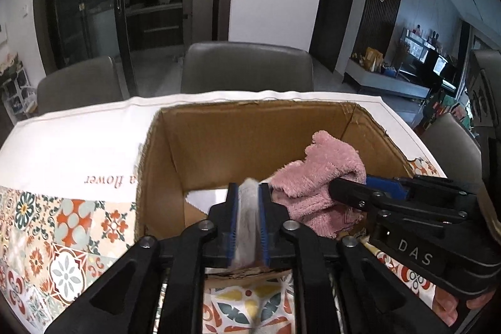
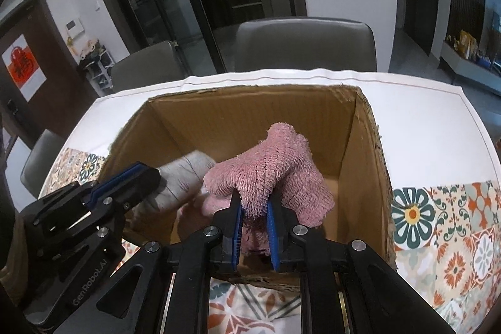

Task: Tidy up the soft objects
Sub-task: 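Lower both items into the box and open both grippers, then move both tools back toward the pink hair tie and white square cloth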

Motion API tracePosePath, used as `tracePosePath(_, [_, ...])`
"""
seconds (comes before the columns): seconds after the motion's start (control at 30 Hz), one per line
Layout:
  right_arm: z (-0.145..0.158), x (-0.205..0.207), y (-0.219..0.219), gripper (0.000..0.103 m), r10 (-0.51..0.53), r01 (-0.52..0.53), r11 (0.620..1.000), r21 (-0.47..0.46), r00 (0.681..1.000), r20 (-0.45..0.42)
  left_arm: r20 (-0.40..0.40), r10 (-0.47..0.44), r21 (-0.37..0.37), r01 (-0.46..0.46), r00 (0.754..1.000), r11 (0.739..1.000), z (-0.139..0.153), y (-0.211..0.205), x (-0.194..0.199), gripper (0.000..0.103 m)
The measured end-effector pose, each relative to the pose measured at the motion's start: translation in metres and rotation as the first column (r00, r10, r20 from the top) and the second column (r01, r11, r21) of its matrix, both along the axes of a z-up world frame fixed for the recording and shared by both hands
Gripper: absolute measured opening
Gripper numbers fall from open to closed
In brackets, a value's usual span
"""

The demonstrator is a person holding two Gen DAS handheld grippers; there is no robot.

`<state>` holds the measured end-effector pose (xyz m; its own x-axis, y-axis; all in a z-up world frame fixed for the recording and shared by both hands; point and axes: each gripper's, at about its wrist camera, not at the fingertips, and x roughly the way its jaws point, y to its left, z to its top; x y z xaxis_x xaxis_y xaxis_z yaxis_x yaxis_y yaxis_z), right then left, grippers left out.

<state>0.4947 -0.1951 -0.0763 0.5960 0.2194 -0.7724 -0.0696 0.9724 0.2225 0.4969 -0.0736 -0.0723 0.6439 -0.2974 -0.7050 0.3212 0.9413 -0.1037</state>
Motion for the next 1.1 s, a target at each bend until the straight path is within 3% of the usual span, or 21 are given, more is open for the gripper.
tracePosePath(0.03, [0.0, -0.001, 0.0, 0.022, -0.001, 0.001, 1.0, -0.005, 1.0, -0.001, -0.003, -0.005, -0.002, 0.005, 1.0, 1.0, 0.0, 0.0, -0.001, 0.027])
tracePosePath(0.1, [0.002, -0.003, 0.0, 0.04, 0.001, -0.001, 1.0, -0.01, 1.0, 0.001, 0.005, 0.003, 0.004, -0.003, 1.0, 1.0, 0.002, -0.001, -0.002, 0.034])
tracePosePath(0.37, [0.023, -0.021, -0.004, 0.048, -0.042, 0.044, 0.998, -0.033, 0.998, 0.055, 0.063, 0.031, -0.006, -0.03, 0.998, 1.0, 0.024, 0.008, -0.022, 0.053])
tracePosePath(0.67, [0.056, -0.059, -0.005, 0.052, -0.076, 0.086, 0.994, -0.063, 0.987, 0.144, 0.139, 0.066, 0.005, -0.067, 0.988, 0.998, 0.051, 0.014, -0.059, 0.056])
tracePosePath(1.1, [0.073, -0.108, -0.007, 0.052, -0.085, 0.093, 0.995, -0.038, 0.982, 0.169, 0.093, 0.136, 0.015, -0.138, 0.986, 0.99, 0.059, 0.025, -0.116, 0.056])
